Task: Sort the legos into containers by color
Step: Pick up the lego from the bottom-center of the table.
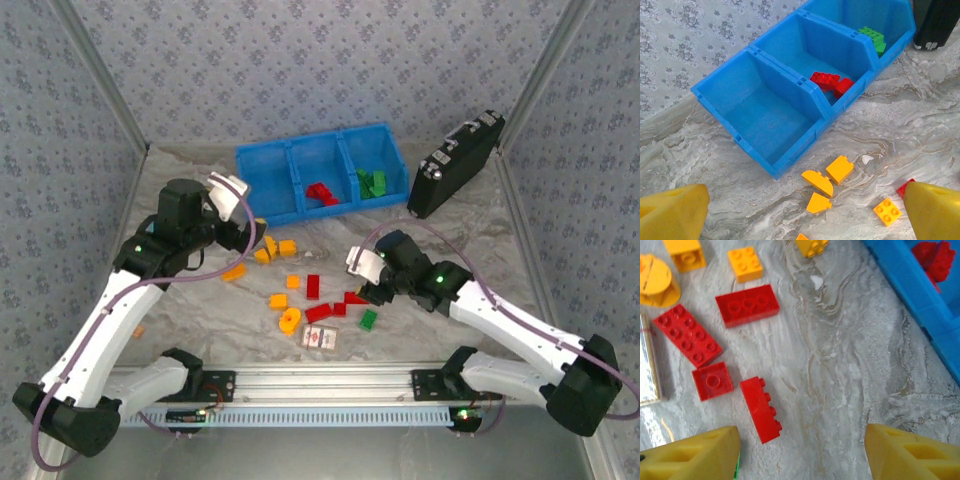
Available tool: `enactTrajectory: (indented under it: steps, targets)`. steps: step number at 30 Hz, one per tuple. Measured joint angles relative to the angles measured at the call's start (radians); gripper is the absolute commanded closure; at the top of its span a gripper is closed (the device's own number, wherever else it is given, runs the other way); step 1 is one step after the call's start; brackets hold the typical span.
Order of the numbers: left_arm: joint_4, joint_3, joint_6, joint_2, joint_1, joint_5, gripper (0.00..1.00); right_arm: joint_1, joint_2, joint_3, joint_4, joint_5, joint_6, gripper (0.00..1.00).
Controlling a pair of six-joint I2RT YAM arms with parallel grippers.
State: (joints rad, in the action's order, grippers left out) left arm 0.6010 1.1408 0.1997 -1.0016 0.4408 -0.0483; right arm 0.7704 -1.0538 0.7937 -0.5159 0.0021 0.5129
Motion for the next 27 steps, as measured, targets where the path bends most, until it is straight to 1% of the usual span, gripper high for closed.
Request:
enactTrajectory:
  steps: [7,12,18,27]
  targets:
    - [0.001,-0.038,0.015,0.02,0.0,0.0,0.0,0.005,-0.071,-0.047,0.01,-0.027,0.1,0.3]
    - [0.0,-0.053,0.027,0.04,0.0,0.001,0.0,0.036,-0.132,-0.093,0.087,-0.006,0.146,0.31]
    - [-0.007,-0.066,0.043,0.059,0.0,0.008,0.0,0.04,-0.167,-0.109,0.139,-0.012,0.174,0.31]
    - [-0.023,-0.079,0.052,0.059,0.0,0.012,0.0,0.042,-0.256,-0.109,0.161,-0.03,0.185,0.31]
